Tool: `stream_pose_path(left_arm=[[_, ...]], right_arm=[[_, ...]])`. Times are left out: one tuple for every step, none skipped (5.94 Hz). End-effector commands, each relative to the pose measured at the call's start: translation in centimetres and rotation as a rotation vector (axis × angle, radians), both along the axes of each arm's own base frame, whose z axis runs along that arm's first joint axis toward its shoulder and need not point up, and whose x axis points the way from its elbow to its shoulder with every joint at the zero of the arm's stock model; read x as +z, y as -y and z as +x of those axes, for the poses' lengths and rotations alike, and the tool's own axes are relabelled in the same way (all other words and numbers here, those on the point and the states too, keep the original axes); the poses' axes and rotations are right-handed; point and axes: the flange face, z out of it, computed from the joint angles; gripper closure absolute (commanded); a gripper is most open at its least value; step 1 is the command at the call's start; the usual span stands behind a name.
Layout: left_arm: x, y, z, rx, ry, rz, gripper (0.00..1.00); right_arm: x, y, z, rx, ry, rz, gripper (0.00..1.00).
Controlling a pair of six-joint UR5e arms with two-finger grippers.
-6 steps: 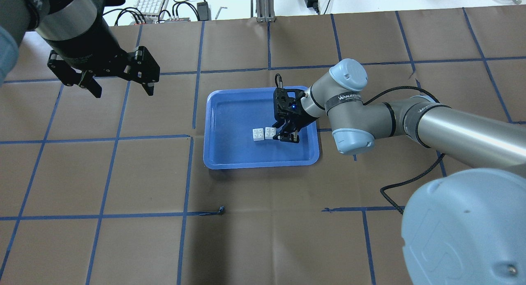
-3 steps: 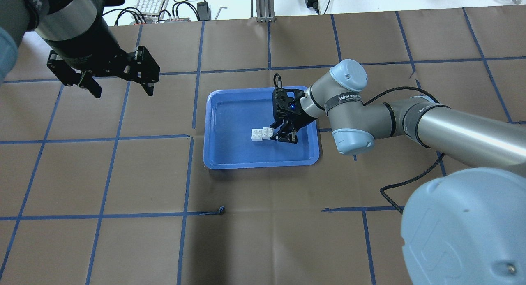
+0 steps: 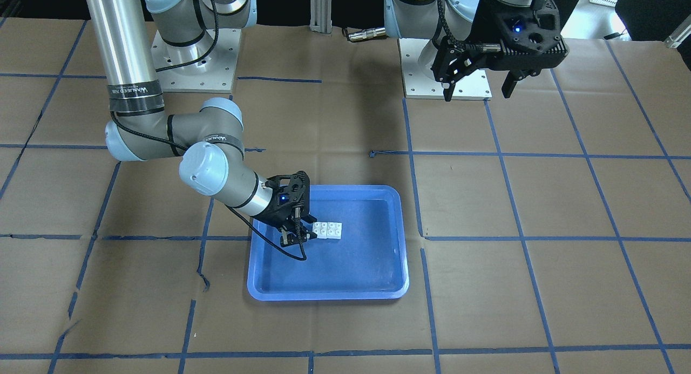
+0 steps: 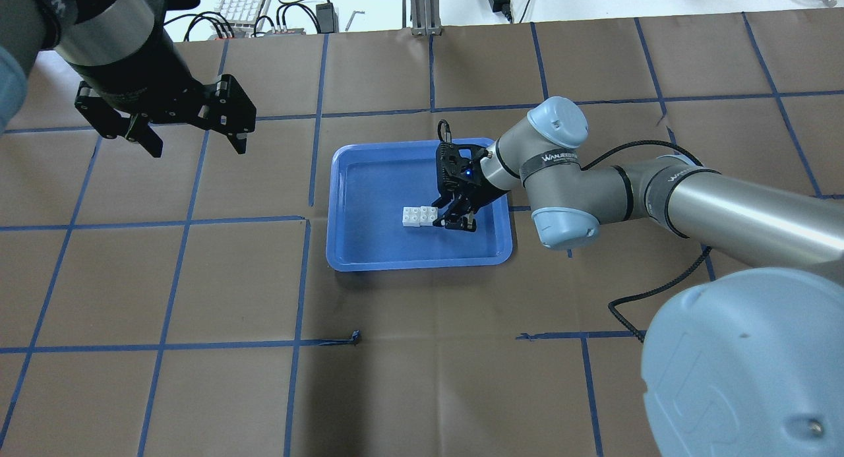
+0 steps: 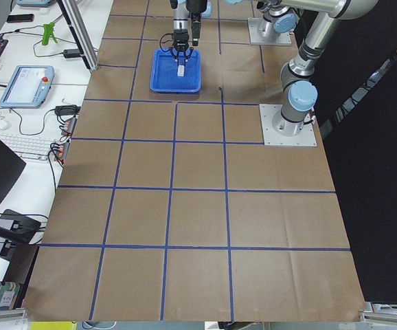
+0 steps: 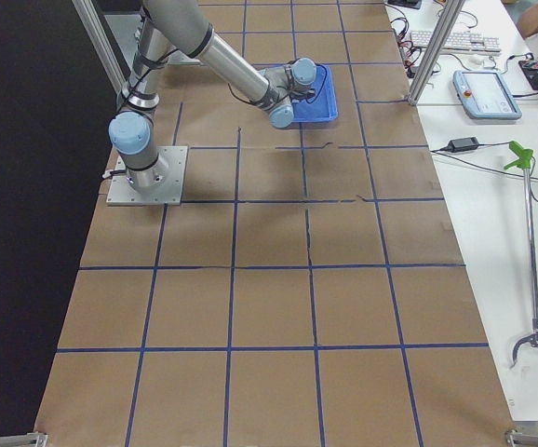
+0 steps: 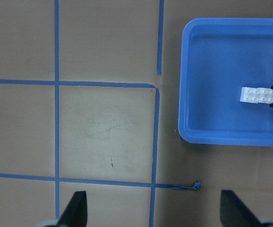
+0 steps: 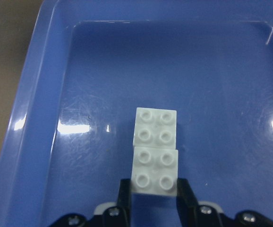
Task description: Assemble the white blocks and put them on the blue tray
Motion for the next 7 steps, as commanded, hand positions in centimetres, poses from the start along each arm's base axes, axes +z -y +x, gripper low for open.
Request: stream_pose_path(left_arm=[[0.02,-0.02,0.0,0.0,0.0,-0.001,0.01],[0.02,-0.02,0.0,0.0,0.0,-0.001,0.01],[0.02,-0.02,0.0,0.0,0.0,-0.001,0.01],[0.02,-0.02,0.0,0.0,0.0,-0.001,0.01],[0.02,-0.02,-0.02,0.0,-0.002,0.0,0.01],[0.02,-0.02,-0.02,0.0,-0.002,0.0,0.01],[0.02,-0.02,-0.02,0.0,-0.002,0.0,0.01]], right_arm=[[-0.04,-0.09,0.08,0.002,0.0,0.003,0.68],[-0.05,-0.09,0.07,0.001,-0.002,0.003,0.68],[-0.14,-0.09,0.07,0.001,-0.002,0.004,0.68],[-0.16,-0.1,0.05,0.001,-0.004,0.005,0.68],[-0.12,-0.08,0.07,0.001,-0.002,0.003,0.68],[-0.12,-0.08,0.07,0.001,-0.002,0.003,0.67],[-0.1,-0.07,0.08,-0.002,0.0,0.004,0.56]])
